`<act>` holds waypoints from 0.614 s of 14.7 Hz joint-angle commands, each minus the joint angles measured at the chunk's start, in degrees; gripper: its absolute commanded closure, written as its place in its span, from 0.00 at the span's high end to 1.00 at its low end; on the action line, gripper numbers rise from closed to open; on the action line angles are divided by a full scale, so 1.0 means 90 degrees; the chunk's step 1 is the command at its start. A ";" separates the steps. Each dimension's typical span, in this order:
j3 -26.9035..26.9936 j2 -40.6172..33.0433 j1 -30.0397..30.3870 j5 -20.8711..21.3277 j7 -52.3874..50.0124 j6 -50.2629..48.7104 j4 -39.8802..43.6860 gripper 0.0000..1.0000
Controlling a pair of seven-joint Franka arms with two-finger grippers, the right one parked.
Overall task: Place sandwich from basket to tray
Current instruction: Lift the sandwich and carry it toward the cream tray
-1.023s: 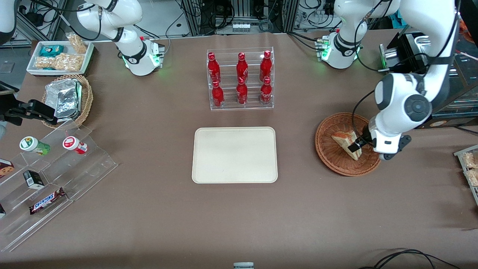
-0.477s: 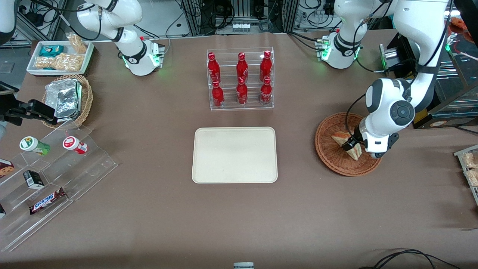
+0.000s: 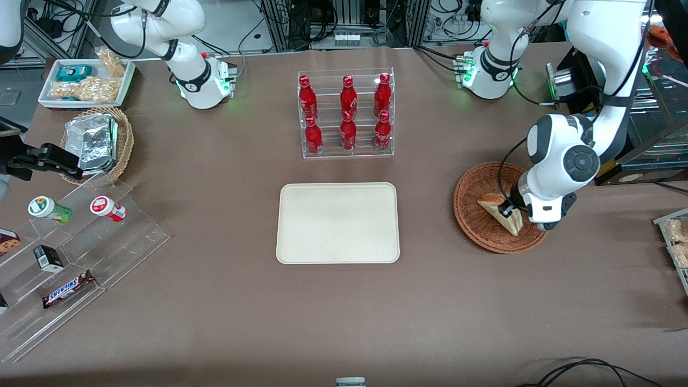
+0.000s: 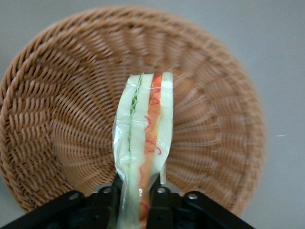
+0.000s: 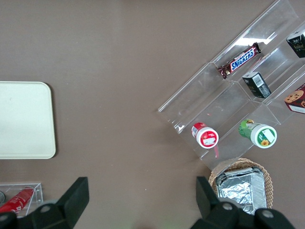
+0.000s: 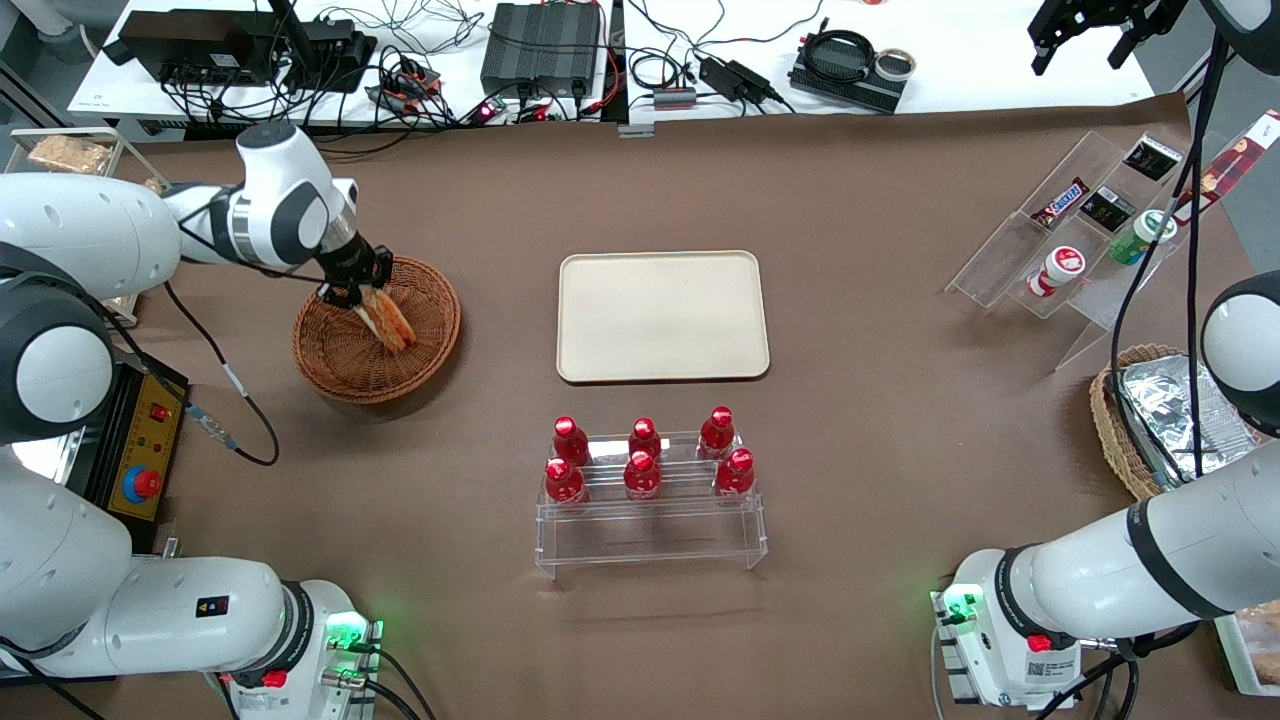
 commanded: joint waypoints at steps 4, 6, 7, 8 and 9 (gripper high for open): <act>-0.1225 -0.0210 -0.0364 0.0109 -0.0056 -0.2093 0.2157 0.08; -0.1568 0.0355 -0.0957 0.0400 0.0089 -0.2066 0.2676 0.10; -0.1569 0.0803 -0.1396 0.0625 0.0090 -0.2075 0.3036 0.11; -0.1569 0.1262 -0.1787 0.0772 0.0081 -0.2065 0.3368 0.12; -0.1569 0.1759 -0.2129 0.0831 0.0100 -0.2056 0.3739 0.13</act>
